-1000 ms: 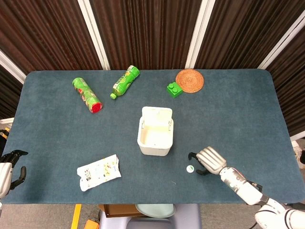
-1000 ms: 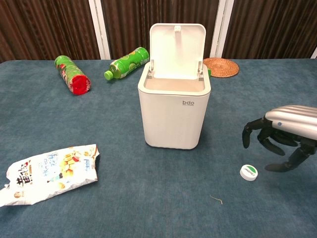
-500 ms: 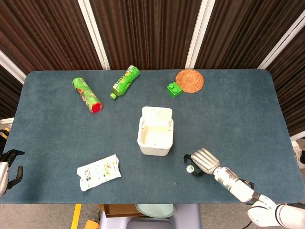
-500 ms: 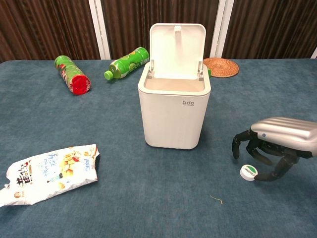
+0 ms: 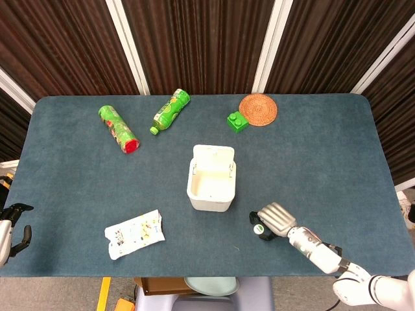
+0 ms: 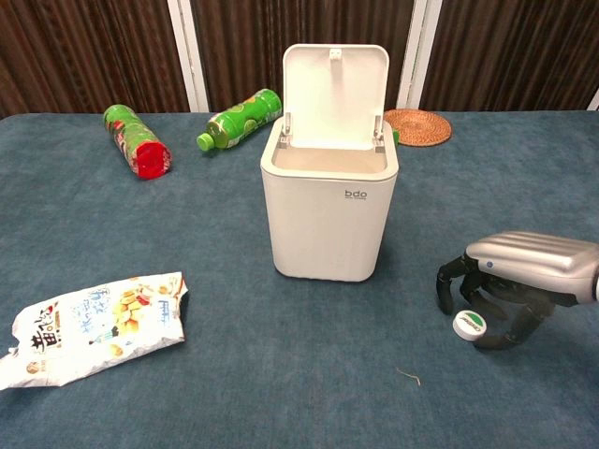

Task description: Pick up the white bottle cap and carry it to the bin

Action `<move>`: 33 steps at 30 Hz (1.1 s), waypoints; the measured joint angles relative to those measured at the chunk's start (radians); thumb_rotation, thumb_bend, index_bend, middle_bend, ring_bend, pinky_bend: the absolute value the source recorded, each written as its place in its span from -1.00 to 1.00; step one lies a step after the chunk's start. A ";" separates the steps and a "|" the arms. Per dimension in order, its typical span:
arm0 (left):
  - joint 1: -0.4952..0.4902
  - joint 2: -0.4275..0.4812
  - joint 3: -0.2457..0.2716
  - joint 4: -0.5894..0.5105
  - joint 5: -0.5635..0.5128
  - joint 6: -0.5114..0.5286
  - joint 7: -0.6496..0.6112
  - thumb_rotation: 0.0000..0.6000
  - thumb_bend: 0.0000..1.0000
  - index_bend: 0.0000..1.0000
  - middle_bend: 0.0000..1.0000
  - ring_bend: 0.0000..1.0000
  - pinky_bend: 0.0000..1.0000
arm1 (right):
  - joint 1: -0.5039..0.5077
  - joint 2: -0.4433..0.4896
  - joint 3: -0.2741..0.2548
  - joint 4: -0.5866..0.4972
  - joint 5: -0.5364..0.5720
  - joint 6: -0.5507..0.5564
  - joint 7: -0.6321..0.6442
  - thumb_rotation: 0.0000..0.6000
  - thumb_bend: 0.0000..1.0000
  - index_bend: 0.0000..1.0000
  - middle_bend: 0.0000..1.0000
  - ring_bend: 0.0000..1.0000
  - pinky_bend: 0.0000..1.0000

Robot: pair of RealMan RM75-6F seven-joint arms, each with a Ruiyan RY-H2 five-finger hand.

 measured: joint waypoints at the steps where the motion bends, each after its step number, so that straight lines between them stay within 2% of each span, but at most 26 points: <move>1: 0.000 0.000 0.000 0.000 -0.001 0.000 -0.001 1.00 0.10 -0.40 -0.48 -0.42 -0.12 | 0.000 -0.001 -0.001 0.002 0.000 0.002 0.000 1.00 -0.35 0.31 0.74 0.83 0.98; 6: 0.000 0.000 -0.001 0.001 0.000 0.001 -0.001 1.00 0.11 -0.40 -0.47 -0.42 -0.12 | -0.004 -0.002 -0.005 0.006 0.006 0.014 -0.012 1.00 -0.35 0.52 0.76 0.86 1.00; 13: -0.002 -0.001 0.000 0.001 -0.005 -0.007 0.001 1.00 0.11 -0.40 -0.48 -0.42 -0.11 | -0.020 0.032 0.005 -0.038 0.004 0.084 -0.021 1.00 -0.35 0.53 0.77 0.86 1.00; 18: -0.004 -0.003 0.001 0.000 -0.009 -0.015 0.010 1.00 0.11 -0.40 -0.48 -0.42 -0.11 | -0.045 0.109 0.027 -0.166 -0.012 0.195 -0.064 1.00 -0.35 0.53 0.77 0.86 1.00; 25: -0.012 -0.009 0.007 -0.005 -0.009 -0.029 0.039 1.00 0.11 -0.40 -0.48 -0.42 -0.11 | -0.071 0.250 0.072 -0.425 -0.009 0.279 -0.224 1.00 -0.35 0.52 0.77 0.86 1.00; 29: -0.014 -0.011 0.008 -0.006 -0.012 -0.033 0.044 1.00 0.11 -0.40 -0.48 -0.42 -0.11 | -0.068 0.316 0.125 -0.558 0.039 0.285 -0.300 1.00 -0.35 0.51 0.77 0.86 1.00; 33: -0.015 -0.012 0.007 -0.005 -0.016 -0.035 0.041 1.00 0.10 -0.40 -0.48 -0.42 -0.11 | -0.038 0.326 0.194 -0.594 0.115 0.267 -0.349 1.00 -0.35 0.51 0.77 0.86 1.00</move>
